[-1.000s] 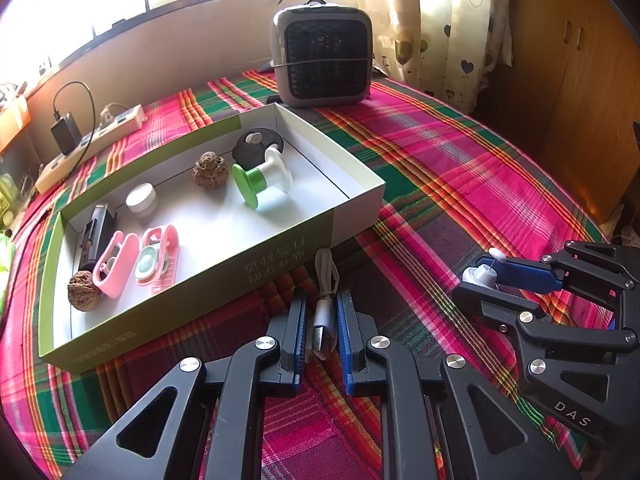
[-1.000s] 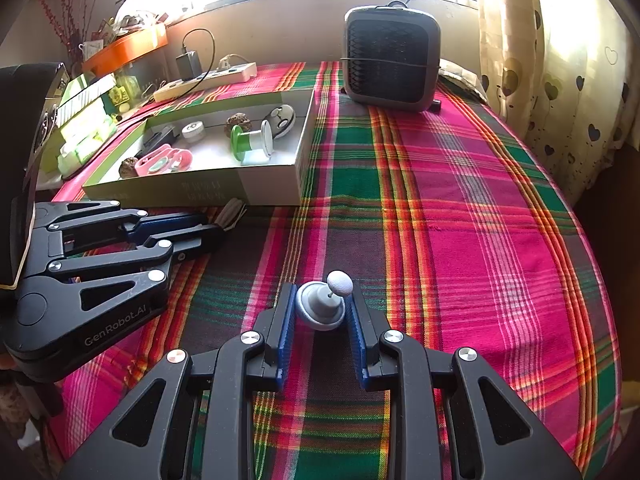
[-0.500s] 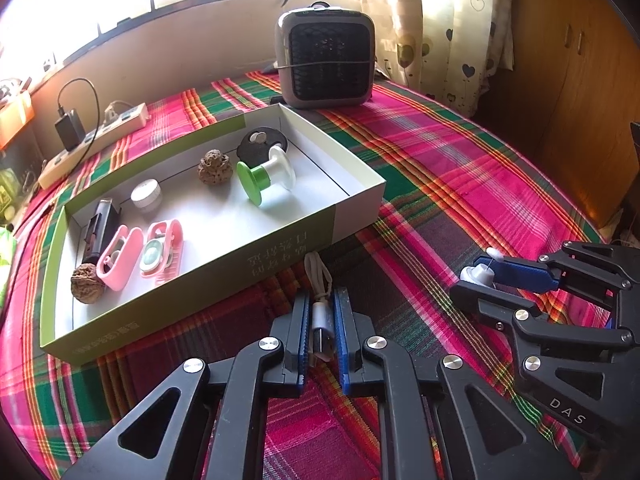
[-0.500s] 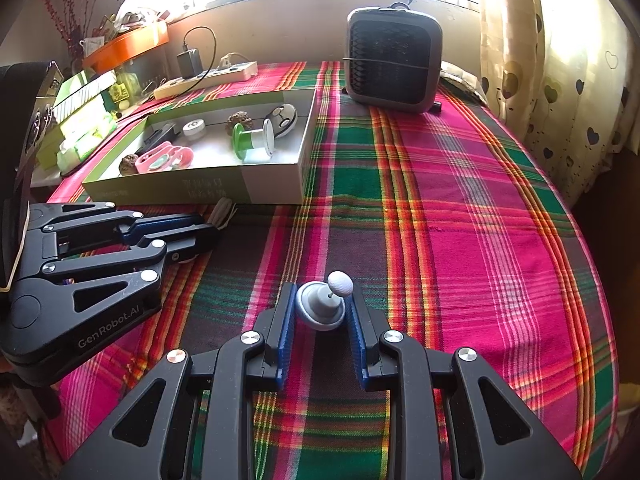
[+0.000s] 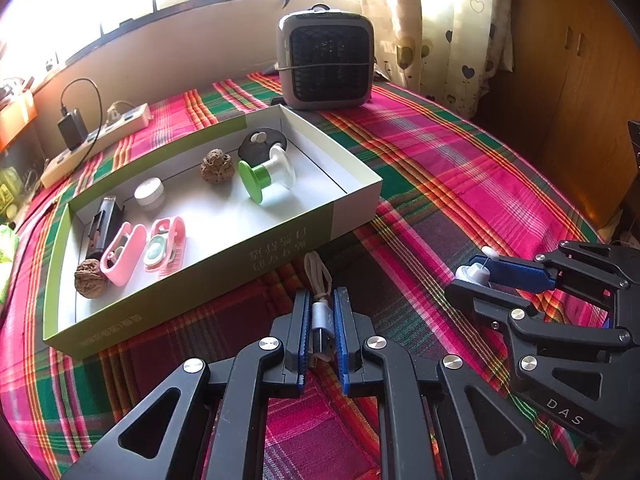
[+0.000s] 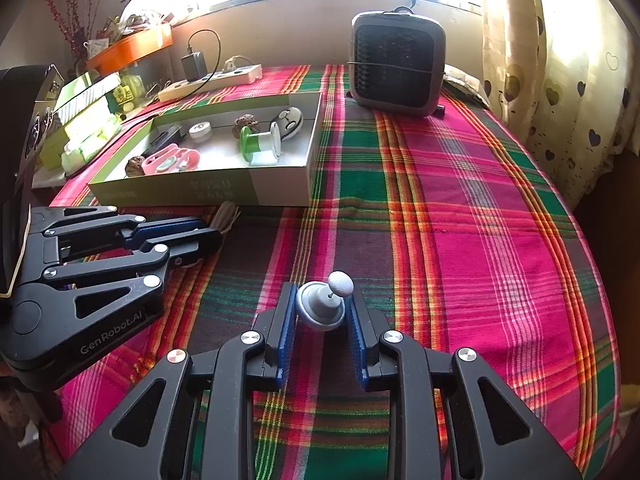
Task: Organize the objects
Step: 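Lift the white cable with left tool while right tool lifts the knob stand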
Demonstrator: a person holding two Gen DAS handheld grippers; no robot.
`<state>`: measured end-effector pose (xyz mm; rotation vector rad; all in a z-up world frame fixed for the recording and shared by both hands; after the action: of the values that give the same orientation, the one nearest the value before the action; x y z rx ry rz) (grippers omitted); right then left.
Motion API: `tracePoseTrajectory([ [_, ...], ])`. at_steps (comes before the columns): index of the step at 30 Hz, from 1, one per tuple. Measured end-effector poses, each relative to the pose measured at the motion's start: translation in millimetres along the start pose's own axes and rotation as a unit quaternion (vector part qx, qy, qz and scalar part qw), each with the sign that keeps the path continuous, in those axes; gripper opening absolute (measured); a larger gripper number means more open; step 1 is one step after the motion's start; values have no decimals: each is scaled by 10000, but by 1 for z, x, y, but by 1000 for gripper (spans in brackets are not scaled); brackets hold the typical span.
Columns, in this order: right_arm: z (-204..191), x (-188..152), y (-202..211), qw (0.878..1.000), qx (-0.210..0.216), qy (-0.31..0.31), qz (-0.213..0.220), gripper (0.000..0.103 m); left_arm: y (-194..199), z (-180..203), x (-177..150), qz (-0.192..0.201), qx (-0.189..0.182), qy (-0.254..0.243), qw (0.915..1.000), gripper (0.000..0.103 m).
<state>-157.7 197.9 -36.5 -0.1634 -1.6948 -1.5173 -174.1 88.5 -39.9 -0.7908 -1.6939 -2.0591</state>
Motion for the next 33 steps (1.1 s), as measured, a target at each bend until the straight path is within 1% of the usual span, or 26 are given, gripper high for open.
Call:
tracePoseTrajectory([
  [33, -14, 17, 20, 9993, 84, 124, 354, 26, 31, -5, 2, 320, -7, 141, 9994, 11],
])
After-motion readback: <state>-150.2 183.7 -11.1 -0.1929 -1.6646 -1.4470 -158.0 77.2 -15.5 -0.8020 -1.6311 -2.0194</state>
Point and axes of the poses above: each gripper's, at about its wrist camera, not at the fingertips, and y roughly against the way its jaws point, z to its right, x to its top, the point moved 7 cm from there along -y, roughly the way its jaws point, and after that the axes turned 11 degrees about y, right-handed, at the moved point
